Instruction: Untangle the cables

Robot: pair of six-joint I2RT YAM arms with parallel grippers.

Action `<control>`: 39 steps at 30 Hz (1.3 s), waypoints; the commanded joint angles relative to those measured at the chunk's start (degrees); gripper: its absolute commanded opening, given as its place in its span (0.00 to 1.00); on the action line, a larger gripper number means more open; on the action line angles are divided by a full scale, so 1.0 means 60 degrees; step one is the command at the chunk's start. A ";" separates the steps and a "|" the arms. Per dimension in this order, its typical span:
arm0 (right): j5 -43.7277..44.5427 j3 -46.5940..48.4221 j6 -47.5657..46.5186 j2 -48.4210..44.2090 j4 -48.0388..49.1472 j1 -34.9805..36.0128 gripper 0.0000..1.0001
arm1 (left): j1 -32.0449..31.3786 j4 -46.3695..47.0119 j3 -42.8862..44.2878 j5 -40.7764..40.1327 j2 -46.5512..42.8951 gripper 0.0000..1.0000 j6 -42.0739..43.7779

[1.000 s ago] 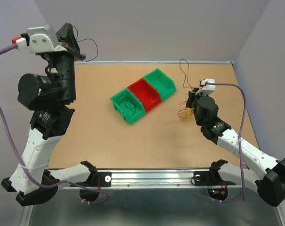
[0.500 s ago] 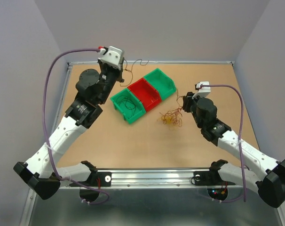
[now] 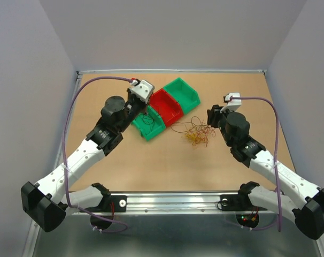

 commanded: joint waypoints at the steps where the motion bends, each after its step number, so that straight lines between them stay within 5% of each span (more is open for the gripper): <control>1: -0.0521 0.0058 -0.0122 0.0127 0.0404 -0.0057 0.48 | -0.0005 0.1433 -0.0547 -0.0262 -0.0318 0.00 0.0282; 14: -0.0770 0.0102 -0.0195 0.0288 0.0418 -0.0042 0.47 | 0.0961 0.2123 -0.1661 -0.0734 0.0223 0.00 0.0723; 26: -0.0976 0.0102 -0.0239 0.0333 0.0419 -0.0057 0.47 | 0.1797 0.1435 -0.0505 -0.0398 0.2640 0.00 0.0546; 39: -0.1093 0.0146 -0.0312 0.0567 0.0418 -0.0057 0.47 | 0.1372 -0.1744 0.1767 -0.0850 0.5747 0.00 0.1528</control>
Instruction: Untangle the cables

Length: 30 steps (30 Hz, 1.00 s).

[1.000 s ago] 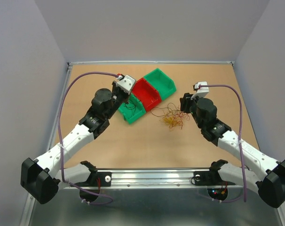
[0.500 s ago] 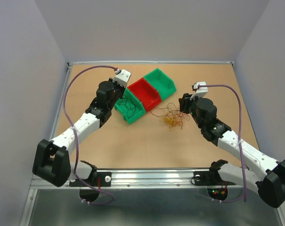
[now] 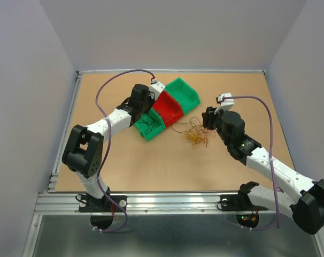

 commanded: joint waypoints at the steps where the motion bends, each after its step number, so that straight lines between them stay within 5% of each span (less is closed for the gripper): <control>1: -0.0099 0.0132 -0.0134 -0.0045 0.0397 -0.0057 0.47 | -0.0278 -0.0895 0.0379 -0.0453 -0.0078 0.00 0.0439; 9: -0.0303 0.0176 -0.0149 0.0115 0.0397 -0.0057 0.50 | -0.0542 -0.1613 0.0421 -0.0746 0.0302 0.12 0.0469; 16: -0.1312 0.0966 -0.0089 0.1418 -0.0511 -0.0057 0.56 | -0.0528 -0.1263 -0.0046 -0.0720 -0.0457 0.51 0.0468; 23: -0.2108 0.1742 -0.0222 0.2589 -0.1983 -0.0013 0.65 | -0.0542 -0.0824 -0.0397 -0.0396 -0.1307 0.63 0.0468; 30: -0.2105 0.2416 -0.0485 0.3996 -0.2591 0.0206 0.66 | -0.0528 0.0172 -0.1261 -0.0455 -0.2537 0.65 0.0498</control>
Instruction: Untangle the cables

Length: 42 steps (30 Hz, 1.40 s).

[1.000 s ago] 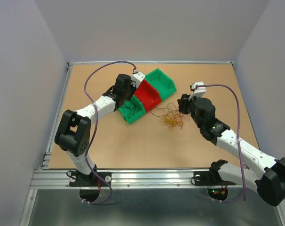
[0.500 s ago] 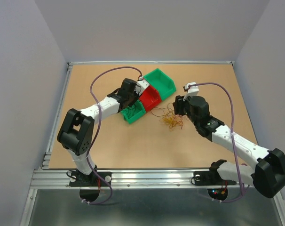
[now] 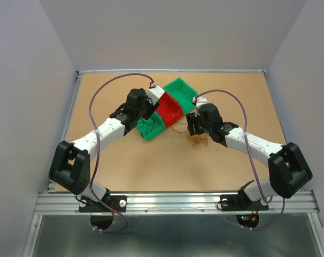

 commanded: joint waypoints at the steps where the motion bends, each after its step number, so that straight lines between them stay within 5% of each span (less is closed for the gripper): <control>1: -0.0350 0.0774 -0.0467 0.0590 -0.0679 0.0308 0.68 | -0.0007 0.1097 -0.0445 0.0110 -0.0906 0.65 0.0039; 5: -0.0073 0.1315 -0.0658 0.1876 -0.1175 0.0485 0.83 | -0.0007 0.1582 -0.0958 0.0578 -0.1609 0.69 0.0141; 8: 0.0308 0.2061 -0.0819 0.3034 -0.1703 0.0529 0.81 | -0.0007 0.1729 -0.1222 0.1133 -0.2005 0.70 0.0258; 11: 0.0266 0.2604 -0.0936 0.3479 -0.2071 0.0558 0.39 | -0.0021 0.1730 -0.1340 0.1677 -0.2109 0.70 0.0375; 12: 0.0164 0.2620 -0.0966 0.3334 -0.2042 0.0558 0.18 | -0.0021 0.1730 -0.1340 0.1750 -0.2094 0.70 0.0390; 15: -0.0596 0.2153 -0.1083 0.2255 -0.1517 0.0646 0.05 | -0.0036 0.1686 -0.1340 0.2087 -0.1977 0.70 0.0449; 22: -0.2442 0.0323 -0.1464 -0.0532 0.0080 0.0793 0.01 | -0.0270 0.1715 -0.1954 0.3610 -0.2707 0.70 0.1077; 28: -0.2606 -0.0295 -0.1347 -0.1793 0.0565 0.0807 0.01 | -0.0416 0.2008 -0.2424 0.4212 -0.3222 0.71 0.1357; 42: -0.2797 -0.1262 -0.0132 -0.4781 0.1898 0.0808 0.01 | -0.1486 0.2724 -0.2644 0.4388 -0.1758 0.70 0.1592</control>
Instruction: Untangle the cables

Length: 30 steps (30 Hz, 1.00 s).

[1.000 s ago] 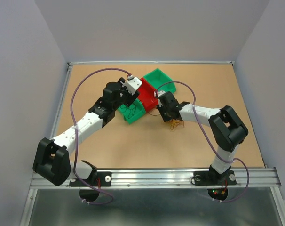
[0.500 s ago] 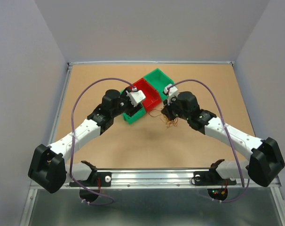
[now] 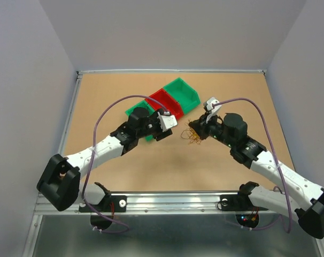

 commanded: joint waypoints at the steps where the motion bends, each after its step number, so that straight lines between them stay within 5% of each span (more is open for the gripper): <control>1: 0.0056 -0.0031 0.0677 -0.0738 0.1053 0.0061 0.01 | -0.0142 0.1031 -0.0087 0.0118 0.0541 0.70 -0.0095; 18: 0.0569 0.0614 0.2698 -0.1780 0.3806 0.0061 0.01 | -0.0186 0.3991 -0.1213 0.1642 0.0074 0.73 -0.0962; 30: 0.0320 0.0277 0.3915 -0.2160 0.5155 0.0046 0.01 | -0.1445 0.5588 -0.1508 -0.0717 0.0571 0.73 -0.0052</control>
